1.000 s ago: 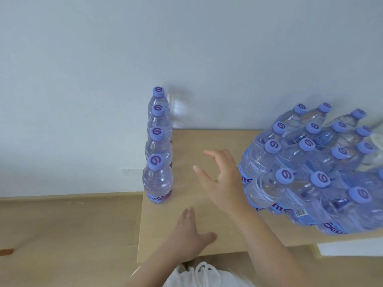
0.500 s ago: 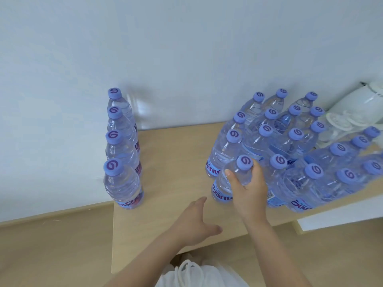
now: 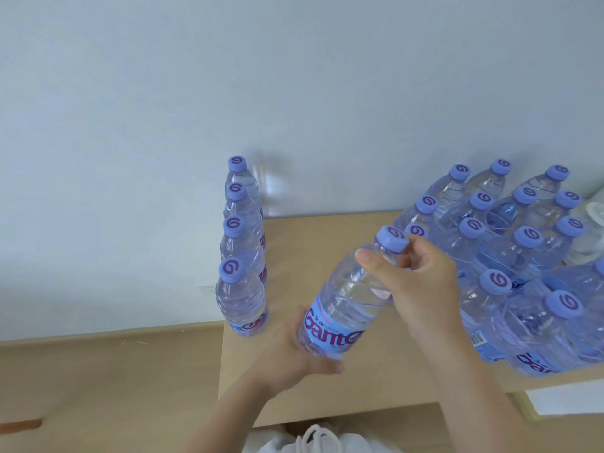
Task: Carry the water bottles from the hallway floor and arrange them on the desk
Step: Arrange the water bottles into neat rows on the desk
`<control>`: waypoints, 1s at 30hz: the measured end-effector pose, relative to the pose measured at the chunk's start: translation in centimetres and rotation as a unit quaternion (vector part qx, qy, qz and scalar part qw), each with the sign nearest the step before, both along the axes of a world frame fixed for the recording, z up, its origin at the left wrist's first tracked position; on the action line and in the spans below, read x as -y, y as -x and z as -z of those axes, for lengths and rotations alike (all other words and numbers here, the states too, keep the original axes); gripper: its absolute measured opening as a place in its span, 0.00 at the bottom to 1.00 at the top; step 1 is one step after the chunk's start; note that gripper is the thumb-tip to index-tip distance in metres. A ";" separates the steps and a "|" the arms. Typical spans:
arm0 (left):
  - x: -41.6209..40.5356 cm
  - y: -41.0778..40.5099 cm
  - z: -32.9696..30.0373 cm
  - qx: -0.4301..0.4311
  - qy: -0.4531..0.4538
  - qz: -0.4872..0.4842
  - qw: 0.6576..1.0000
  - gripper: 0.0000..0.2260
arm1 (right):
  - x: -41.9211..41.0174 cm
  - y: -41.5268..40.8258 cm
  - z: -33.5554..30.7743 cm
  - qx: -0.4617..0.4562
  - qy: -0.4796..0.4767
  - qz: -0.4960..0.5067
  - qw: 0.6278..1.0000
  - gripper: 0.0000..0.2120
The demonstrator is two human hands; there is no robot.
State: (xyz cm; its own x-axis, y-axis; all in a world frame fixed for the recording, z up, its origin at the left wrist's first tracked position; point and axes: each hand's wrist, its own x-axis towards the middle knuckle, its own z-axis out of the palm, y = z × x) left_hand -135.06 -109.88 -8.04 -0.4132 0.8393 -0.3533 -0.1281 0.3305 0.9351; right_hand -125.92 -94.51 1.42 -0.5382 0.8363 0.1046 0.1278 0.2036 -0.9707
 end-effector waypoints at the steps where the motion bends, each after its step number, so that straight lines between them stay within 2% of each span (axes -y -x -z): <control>1: 0.6 0.2 -0.1 0.016 -0.004 0.001 1.000 0.26 | -0.3 0.4 -0.1 0.024 0.005 -0.019 1.000 0.23; 3: 1.7 0.5 -0.2 0.040 -0.011 0.013 0.999 0.22 | -0.7 1.1 -0.4 0.079 -0.004 -0.065 0.995 0.21; 6: 2.8 0.5 -0.5 0.062 -0.018 0.017 0.998 0.25 | -0.4 1.7 -0.3 0.120 0.011 -0.147 0.982 0.15; 10: 4.0 0.2 -0.1 0.069 -0.019 0.009 0.997 0.21 | 1.0 2.6 0.7 0.144 0.044 -0.218 0.964 0.27; 12: 4.9 -0.1 0.7 0.067 0.000 -0.018 0.998 0.24 | 1.8 2.9 1.1 0.140 0.035 -0.260 0.955 0.30; 15: 6.5 -0.2 2.0 0.025 0.030 -0.051 0.998 0.31 | 3.5 3.1 1.6 0.137 0.013 -0.320 0.937 0.31; 17: 7.5 -0.2 2.8 -0.014 0.044 -0.078 0.996 0.32 | 4.7 3.4 2.0 0.152 -0.006 -0.360 0.921 0.31; 23: 9.5 -0.9 5.0 -0.076 0.089 -0.216 0.969 0.29 | 6.9 4.4 3.2 0.155 -0.005 -0.440 0.885 0.25; 27: 9.8 -0.8 5.7 -0.104 0.100 -0.255 0.956 0.27 | 8.1 5.2 3.8 0.168 -0.040 -0.475 0.863 0.23; 30: 9.8 -0.5 6.0 -0.131 0.111 -0.275 0.946 0.26 | 8.4 5.7 4.3 0.167 -0.047 -0.472 0.864 0.23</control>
State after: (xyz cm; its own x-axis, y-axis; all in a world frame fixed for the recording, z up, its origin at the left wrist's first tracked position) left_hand -134.51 -119.73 -14.05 -0.8637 0.3894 -0.3201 -0.1105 0.4733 0.8739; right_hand -131.57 -102.93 -2.83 -0.9894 0.0048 -0.1449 0.1318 0.4464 -0.8851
